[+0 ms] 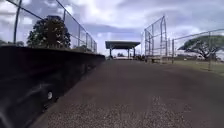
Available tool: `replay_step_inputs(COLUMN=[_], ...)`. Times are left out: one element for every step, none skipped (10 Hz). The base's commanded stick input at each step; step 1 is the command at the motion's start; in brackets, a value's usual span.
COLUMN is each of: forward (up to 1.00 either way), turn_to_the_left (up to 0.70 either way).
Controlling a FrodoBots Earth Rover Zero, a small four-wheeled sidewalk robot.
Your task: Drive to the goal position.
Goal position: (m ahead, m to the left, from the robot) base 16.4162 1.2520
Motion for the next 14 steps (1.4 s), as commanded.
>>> replay_step_inputs(forward=[0.7, 0.7, 0.7, 0.7, 0.7, 0.7, 0.7, 0.7, 0.7, 0.7, 0.7, 0.7, 0.7, 0.7], turn_to_the_left=[0.03, 0.03, 0.03, 0.03, 0.03, 0.03, 0.03, 0.02, 0.03, 0.03, 0.02, 0.03, 0.02, 0.02])
